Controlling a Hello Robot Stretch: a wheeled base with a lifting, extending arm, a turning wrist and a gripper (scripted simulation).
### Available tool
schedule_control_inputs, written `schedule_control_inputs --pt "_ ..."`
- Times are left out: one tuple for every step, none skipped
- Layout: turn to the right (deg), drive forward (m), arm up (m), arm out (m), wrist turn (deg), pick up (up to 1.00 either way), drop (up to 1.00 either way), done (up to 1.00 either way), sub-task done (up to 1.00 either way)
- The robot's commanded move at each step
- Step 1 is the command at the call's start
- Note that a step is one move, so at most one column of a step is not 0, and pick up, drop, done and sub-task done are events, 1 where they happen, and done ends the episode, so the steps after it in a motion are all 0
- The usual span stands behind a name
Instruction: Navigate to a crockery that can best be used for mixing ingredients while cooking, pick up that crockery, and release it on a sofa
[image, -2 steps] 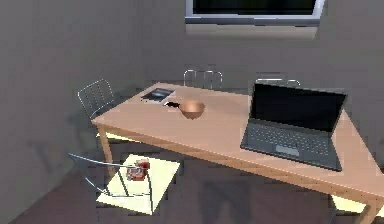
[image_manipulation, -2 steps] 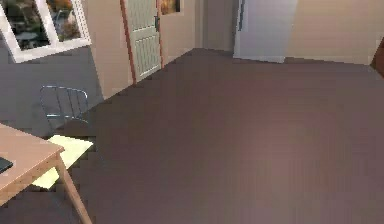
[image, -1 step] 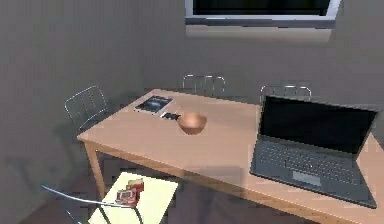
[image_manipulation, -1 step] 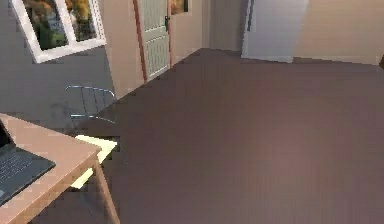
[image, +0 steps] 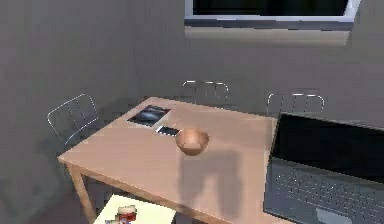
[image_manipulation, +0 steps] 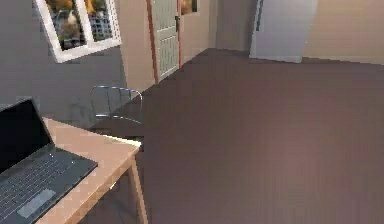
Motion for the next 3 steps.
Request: schedule_control_inputs --pt "45.0 0.0 0.0 0.0 0.0 0.0 0.0 0.0 0.0" --pt "45.0 0.0 0.0 0.0 0.0 0.0 0.0 0.0 0.0" --pt "9.0 0.0 0.0 0.0 0.0 0.0 0.0 0.0 0.0"
